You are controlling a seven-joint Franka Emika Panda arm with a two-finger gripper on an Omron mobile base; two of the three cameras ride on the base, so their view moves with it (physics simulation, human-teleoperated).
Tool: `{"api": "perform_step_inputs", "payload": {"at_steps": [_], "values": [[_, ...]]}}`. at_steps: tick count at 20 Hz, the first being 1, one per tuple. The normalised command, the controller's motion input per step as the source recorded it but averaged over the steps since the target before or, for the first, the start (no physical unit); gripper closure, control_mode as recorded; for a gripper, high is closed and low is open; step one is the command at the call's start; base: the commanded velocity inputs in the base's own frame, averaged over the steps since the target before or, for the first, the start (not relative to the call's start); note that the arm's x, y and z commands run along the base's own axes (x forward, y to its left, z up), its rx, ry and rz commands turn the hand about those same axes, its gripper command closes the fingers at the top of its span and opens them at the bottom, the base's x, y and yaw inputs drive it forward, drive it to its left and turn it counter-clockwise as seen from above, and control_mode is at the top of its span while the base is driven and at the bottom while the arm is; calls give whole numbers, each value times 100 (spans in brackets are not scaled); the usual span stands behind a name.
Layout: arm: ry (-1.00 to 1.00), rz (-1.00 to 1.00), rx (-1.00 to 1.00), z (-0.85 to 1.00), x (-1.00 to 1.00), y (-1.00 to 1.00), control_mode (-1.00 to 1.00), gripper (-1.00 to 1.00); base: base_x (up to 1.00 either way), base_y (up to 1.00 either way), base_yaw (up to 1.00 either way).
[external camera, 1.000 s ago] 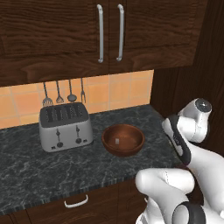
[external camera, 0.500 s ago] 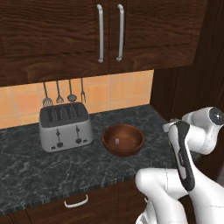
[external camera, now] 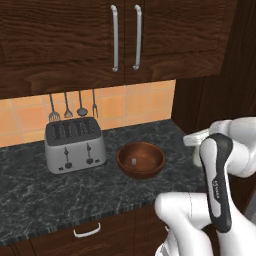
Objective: Grab a lemon wedge from the fridge and one ice cube from the ice bowl, and put them in the glass of lemonade.
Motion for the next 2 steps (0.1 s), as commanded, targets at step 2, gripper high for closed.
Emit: {"api": "perform_step_inputs", "payload": {"at_steps": [2], "values": [[-11, 7, 0, 46, -51, 100, -100, -100, 0, 0, 0]]}}
